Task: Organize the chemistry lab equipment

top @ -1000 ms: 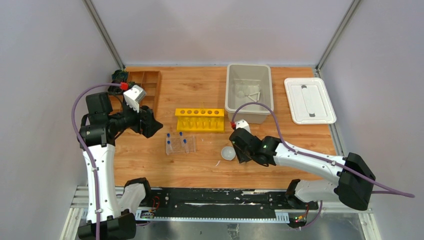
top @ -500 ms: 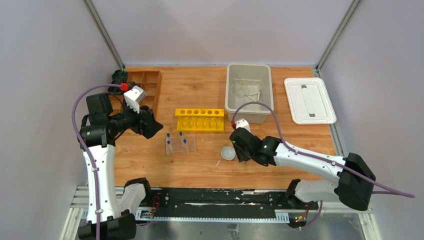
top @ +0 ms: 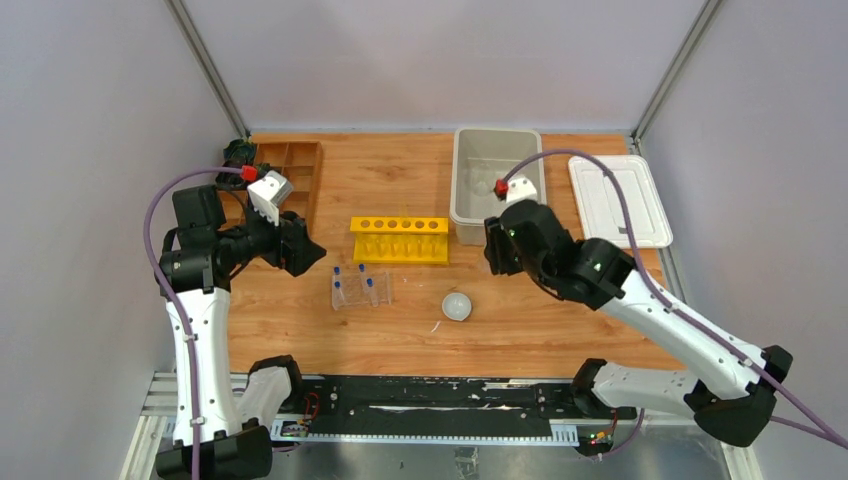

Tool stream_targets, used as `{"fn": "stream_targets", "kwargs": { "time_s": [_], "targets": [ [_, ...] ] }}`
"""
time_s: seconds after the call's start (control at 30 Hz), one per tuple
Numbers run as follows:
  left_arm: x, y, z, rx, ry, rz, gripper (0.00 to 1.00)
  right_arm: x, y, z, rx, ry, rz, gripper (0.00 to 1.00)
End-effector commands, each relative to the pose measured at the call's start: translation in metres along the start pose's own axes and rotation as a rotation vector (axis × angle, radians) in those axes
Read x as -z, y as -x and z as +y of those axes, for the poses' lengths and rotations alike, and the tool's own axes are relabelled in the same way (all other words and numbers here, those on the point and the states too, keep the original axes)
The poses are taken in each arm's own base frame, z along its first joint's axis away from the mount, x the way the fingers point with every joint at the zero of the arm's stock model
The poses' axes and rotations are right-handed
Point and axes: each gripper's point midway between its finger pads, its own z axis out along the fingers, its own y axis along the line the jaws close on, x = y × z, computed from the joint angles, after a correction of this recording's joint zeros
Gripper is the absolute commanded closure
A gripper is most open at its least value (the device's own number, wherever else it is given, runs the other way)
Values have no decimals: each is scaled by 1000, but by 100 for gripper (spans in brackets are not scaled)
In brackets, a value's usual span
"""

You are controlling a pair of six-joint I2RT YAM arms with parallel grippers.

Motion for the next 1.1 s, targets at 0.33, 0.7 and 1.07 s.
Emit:
{"fn": "stream_targets", "kwargs": {
  "time_s": [0.33, 0.7, 1.07],
  "targets": [
    [1, 8, -3, -14, -25, -24, 10, -44, 90, -114, -45, -282, 27, 100],
    [3, 3, -8, -8, -21, -27, 12, -114, 78, -143, -57, -332, 142, 100],
    [4, 2, -5, -24, 0, -21, 12, -147, 45, -149, -41, -363, 238, 100]
  ]
}}
